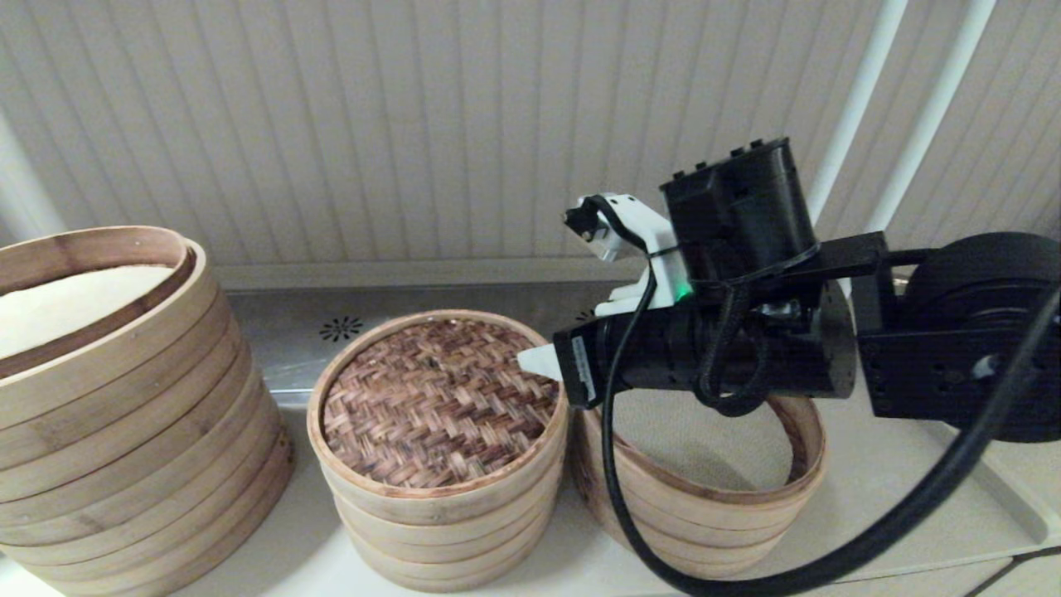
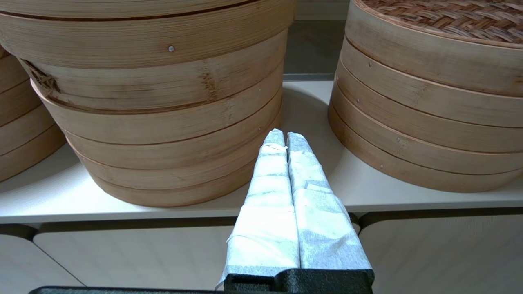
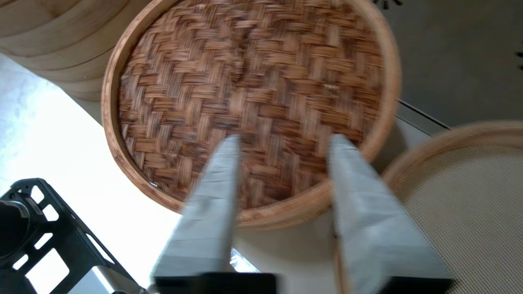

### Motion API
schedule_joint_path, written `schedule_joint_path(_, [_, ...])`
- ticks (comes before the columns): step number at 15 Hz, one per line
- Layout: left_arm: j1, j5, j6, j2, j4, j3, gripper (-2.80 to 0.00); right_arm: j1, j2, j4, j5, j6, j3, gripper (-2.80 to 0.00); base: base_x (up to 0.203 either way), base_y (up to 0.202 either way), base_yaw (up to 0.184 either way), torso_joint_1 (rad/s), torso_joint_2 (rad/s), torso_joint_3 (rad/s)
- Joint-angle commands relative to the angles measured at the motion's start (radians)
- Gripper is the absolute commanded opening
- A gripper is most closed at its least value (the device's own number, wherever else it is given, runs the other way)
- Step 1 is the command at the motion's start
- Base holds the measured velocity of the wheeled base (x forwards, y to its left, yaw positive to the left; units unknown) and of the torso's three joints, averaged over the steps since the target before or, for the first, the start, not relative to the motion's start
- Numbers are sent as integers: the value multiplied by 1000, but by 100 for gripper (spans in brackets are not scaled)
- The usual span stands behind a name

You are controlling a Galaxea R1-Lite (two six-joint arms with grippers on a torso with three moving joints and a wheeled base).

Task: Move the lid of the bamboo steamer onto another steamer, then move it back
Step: Pick up the steamer

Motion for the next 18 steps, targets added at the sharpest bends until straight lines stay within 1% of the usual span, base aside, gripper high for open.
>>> schedule_joint_path(1, [0, 0, 0, 2, 0, 0, -280, 29, 63, -2, -15, -1, -36, 0, 0, 0, 0, 0, 0, 0])
schedule_joint_path(6, [0, 0, 0, 2, 0, 0, -280, 79, 203, -6, -157, -22, -171, 0, 0, 0, 0, 0, 0, 0])
schedule_joint_path(15, [0, 0, 0, 2, 0, 0, -280, 95, 319, -9, -166, -32, -266, 0, 0, 0, 0, 0, 0, 0])
schedule_joint_path(18, [0, 0, 0, 2, 0, 0, -280, 95, 361, -7, -167, -33, -328, 0, 0, 0, 0, 0, 0, 0])
